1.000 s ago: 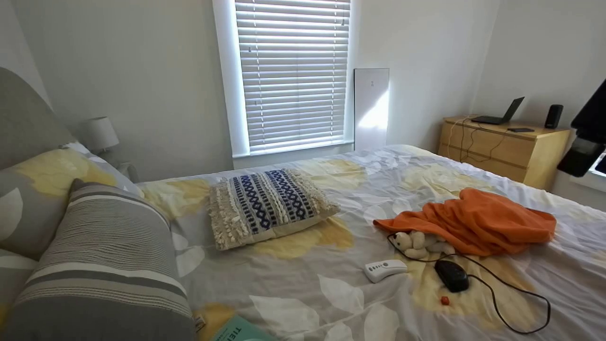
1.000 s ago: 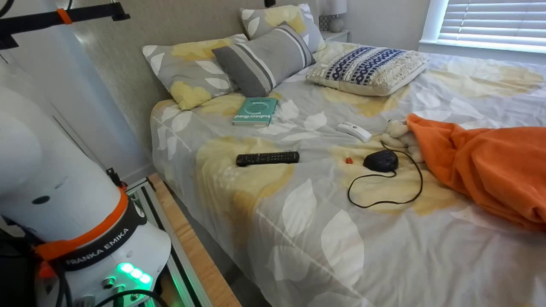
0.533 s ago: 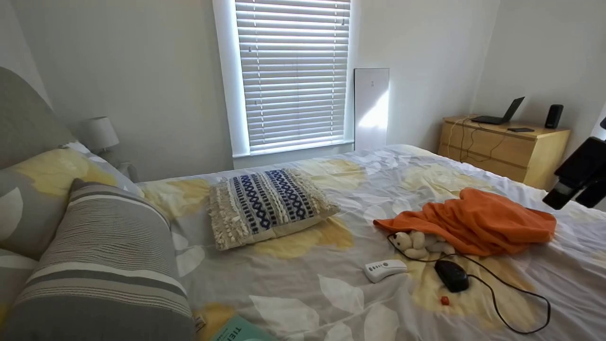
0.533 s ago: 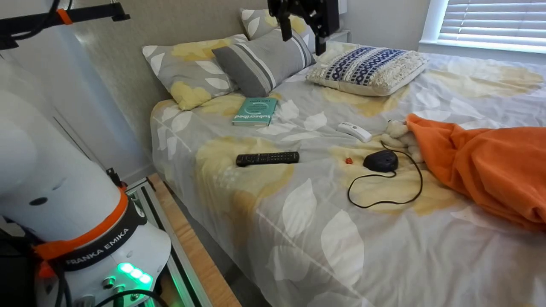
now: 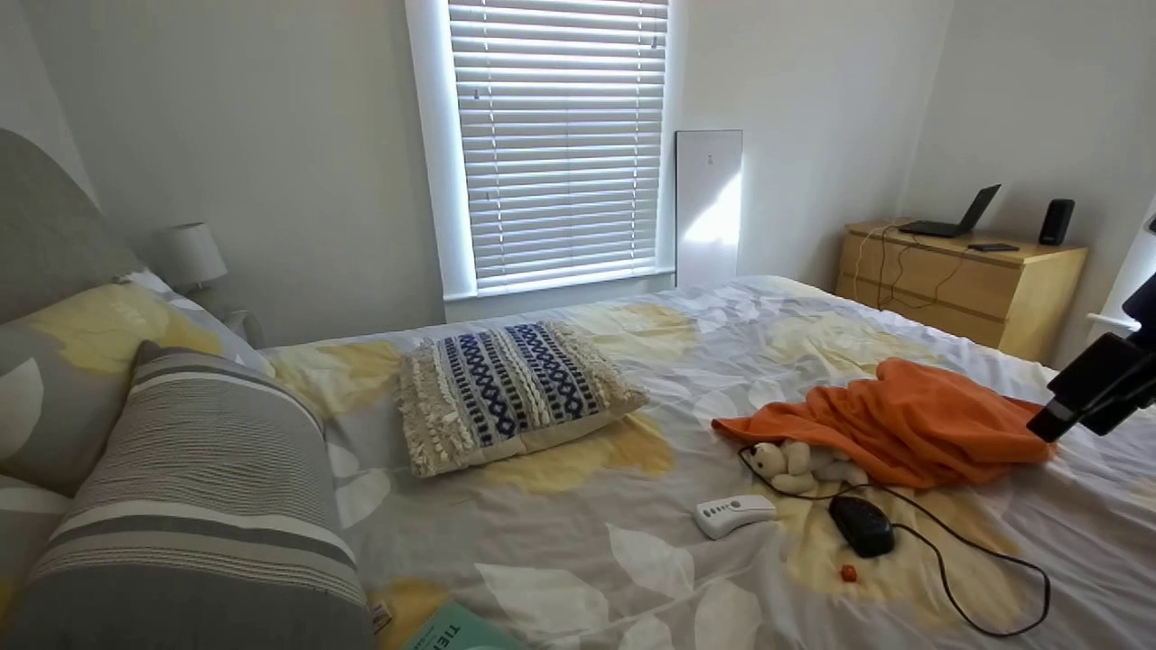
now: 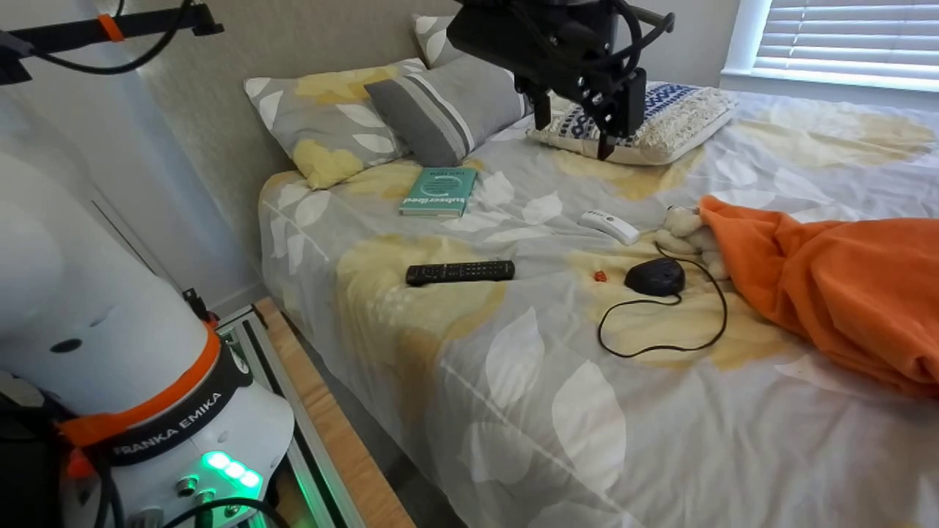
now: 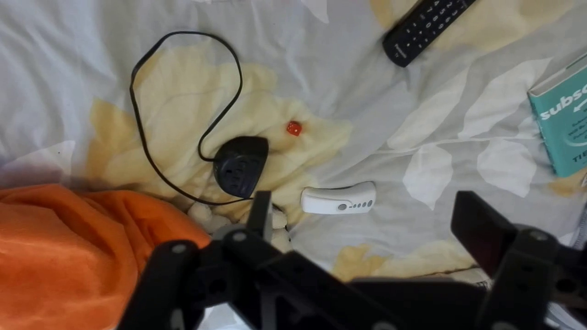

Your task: Press a button on the black alarm clock

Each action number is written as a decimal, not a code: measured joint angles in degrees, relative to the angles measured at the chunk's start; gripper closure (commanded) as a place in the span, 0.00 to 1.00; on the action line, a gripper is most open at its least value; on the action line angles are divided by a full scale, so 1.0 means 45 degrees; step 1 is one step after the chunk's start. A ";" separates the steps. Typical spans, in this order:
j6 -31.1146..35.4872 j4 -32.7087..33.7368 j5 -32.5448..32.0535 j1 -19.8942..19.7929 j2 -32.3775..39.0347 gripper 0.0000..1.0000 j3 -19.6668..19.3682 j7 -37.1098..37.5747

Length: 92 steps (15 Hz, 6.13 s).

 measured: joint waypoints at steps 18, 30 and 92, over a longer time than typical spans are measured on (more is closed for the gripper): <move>-0.0933 0.2643 0.2703 -0.0555 0.3387 0.27 -0.0176 -0.2409; -0.0611 0.7235 0.4744 -0.2822 0.8815 1.00 0.2084 -0.0976; 0.0296 1.1731 0.0353 -0.3579 1.4390 1.00 0.3520 0.4970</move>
